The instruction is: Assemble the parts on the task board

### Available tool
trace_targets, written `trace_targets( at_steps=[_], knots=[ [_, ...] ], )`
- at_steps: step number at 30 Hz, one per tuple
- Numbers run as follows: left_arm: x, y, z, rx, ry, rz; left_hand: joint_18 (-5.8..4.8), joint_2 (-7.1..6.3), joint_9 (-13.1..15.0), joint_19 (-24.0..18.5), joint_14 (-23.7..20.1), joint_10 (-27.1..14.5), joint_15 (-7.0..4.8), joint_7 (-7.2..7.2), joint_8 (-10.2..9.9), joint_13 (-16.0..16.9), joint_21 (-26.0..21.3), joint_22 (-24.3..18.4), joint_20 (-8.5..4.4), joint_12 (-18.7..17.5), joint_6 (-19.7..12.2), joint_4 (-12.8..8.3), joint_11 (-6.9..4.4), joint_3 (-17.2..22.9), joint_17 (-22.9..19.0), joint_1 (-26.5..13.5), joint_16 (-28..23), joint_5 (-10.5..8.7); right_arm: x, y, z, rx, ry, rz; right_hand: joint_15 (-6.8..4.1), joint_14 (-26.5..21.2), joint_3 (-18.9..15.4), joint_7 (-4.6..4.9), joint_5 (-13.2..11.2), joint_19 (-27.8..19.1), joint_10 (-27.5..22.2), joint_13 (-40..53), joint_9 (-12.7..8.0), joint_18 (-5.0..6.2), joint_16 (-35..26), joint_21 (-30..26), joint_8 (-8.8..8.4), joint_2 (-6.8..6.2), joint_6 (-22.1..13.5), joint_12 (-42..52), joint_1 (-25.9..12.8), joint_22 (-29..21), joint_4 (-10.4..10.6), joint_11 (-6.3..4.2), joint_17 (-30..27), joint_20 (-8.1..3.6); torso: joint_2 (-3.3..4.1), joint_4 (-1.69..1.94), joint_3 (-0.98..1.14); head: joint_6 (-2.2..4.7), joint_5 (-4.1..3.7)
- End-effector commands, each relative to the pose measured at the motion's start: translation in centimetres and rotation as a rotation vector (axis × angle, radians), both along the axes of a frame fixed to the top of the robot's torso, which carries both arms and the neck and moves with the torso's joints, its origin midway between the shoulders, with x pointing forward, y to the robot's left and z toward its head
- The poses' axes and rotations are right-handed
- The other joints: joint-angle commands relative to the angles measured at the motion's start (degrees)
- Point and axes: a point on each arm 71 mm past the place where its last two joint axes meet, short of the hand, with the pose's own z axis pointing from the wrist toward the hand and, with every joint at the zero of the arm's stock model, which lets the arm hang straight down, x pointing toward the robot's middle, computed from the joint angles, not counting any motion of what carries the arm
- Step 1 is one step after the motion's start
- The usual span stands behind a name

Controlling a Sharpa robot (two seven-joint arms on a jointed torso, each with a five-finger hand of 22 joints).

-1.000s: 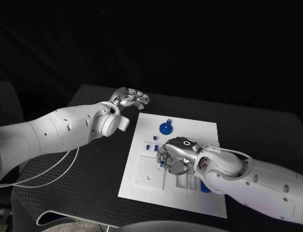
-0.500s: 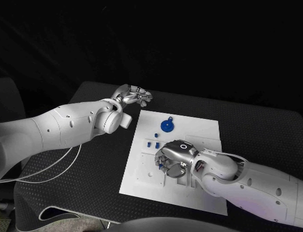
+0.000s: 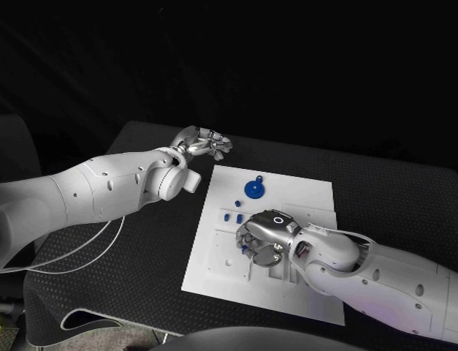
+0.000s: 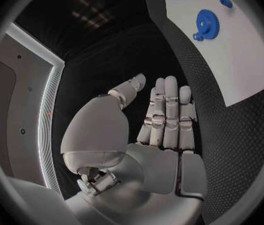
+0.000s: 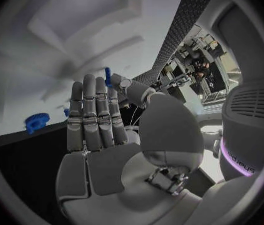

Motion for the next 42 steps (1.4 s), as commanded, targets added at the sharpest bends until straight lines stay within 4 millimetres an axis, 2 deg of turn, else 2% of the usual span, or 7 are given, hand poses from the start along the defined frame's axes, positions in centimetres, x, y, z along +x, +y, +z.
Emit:
trace_targets(
  at_steps=[1, 24, 42],
  knots=[
    [-0.02, -0.23, 0.15, -0.012, -0.006, -0.010, 0.37, 0.18, -0.06, 0.16, 0.06, -0.14, 0.41, -0.12, -0.24, -0.09, -0.19, 0.06, -0.08, -0.08, -0.45, -0.16, 0.01, -0.04, 0.09, -0.60, -0.40, 0.31, 0.10, 0.04, -0.05, -0.011, -0.030, -0.010, 0.03, 0.34, -0.37, -0.17, 0.35, 0.46, 0.49, 0.09, 0.08, 0.34, -0.30, 0.23, 0.36, 0.05, 0.42, -0.19, -0.50, 1.27, -0.10, 0.01, 0.05, -0.12, -0.07, -0.03, -0.02, -0.02, 0.01],
    [-0.04, -0.29, 0.11, -0.014, 0.001, -0.016, 0.37, 0.21, -0.10, 0.17, 0.03, -0.21, 0.44, -0.06, -0.28, -0.12, -0.29, 0.09, -0.05, -0.11, -0.61, -0.06, 0.04, -0.03, 0.20, -0.70, -0.56, 0.30, 0.22, 0.15, -0.08, -0.009, -0.042, -0.019, -0.02, 0.48, -0.22, -0.20, 0.01, 0.57, 0.57, 0.18, 0.18, 0.34, -0.38, 0.30, 0.37, -0.06, 0.47, -0.21, -0.35, 1.26, -0.19, -0.02, 0.16, -0.16, -0.07, -0.02, -0.02, -0.21, 0.17],
    [-0.08, -0.39, 0.09, -0.015, 0.005, -0.022, 0.39, 0.20, -0.12, 0.16, 0.01, -0.25, 0.46, -0.03, -0.28, -0.13, -0.37, 0.12, -0.03, -0.12, -0.68, -0.05, 0.06, 0.00, 0.28, -0.67, -0.68, 0.29, 0.18, 0.19, -0.70, -0.071, -0.014, 0.000, -0.02, 0.50, -0.20, -0.20, 0.09, 0.57, 0.57, 0.22, 0.23, 0.34, -0.45, 0.30, 0.35, -0.06, 0.47, -0.25, -0.39, 1.25, -0.20, -0.01, 0.22, -0.15, -0.06, -0.01, 0.00, -0.48, 0.24]
  ],
)
